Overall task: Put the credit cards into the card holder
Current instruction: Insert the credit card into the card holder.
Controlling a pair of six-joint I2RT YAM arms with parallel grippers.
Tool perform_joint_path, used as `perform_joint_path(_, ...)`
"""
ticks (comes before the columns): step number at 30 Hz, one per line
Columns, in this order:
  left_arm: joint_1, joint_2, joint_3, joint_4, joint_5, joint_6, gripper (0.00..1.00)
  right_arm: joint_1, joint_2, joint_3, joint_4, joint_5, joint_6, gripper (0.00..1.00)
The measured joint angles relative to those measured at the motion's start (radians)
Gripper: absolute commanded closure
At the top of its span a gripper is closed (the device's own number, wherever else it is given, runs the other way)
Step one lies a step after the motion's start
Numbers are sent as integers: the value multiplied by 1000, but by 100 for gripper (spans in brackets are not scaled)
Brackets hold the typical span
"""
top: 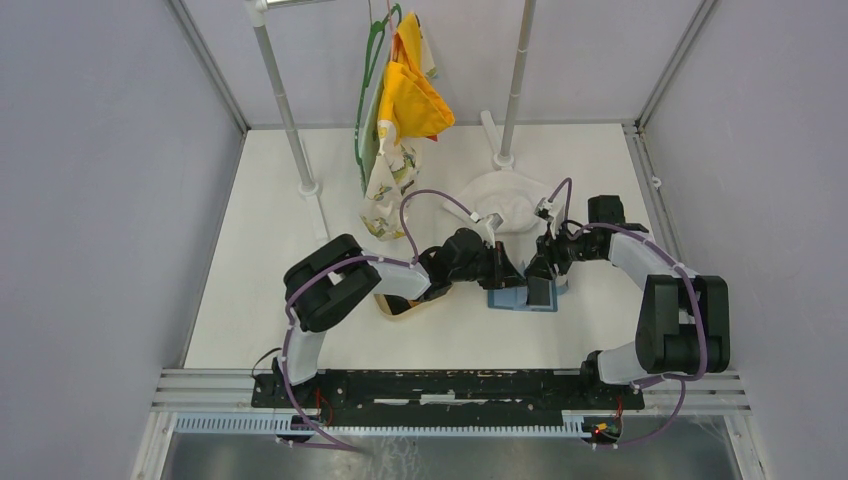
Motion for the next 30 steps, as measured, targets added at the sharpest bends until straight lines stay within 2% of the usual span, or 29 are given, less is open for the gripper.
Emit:
perform_joint_path(11,2,14,0,22,7,-3,86,0,0,-9,13,-38,29,47)
perform_joint_path(20,2,14,0,23,7,-3,79,0,0,-9,21,26,41,48)
perform_joint_path(30,3,15,-8,22,7,-3,78,0,0,-10,26,56,55,49)
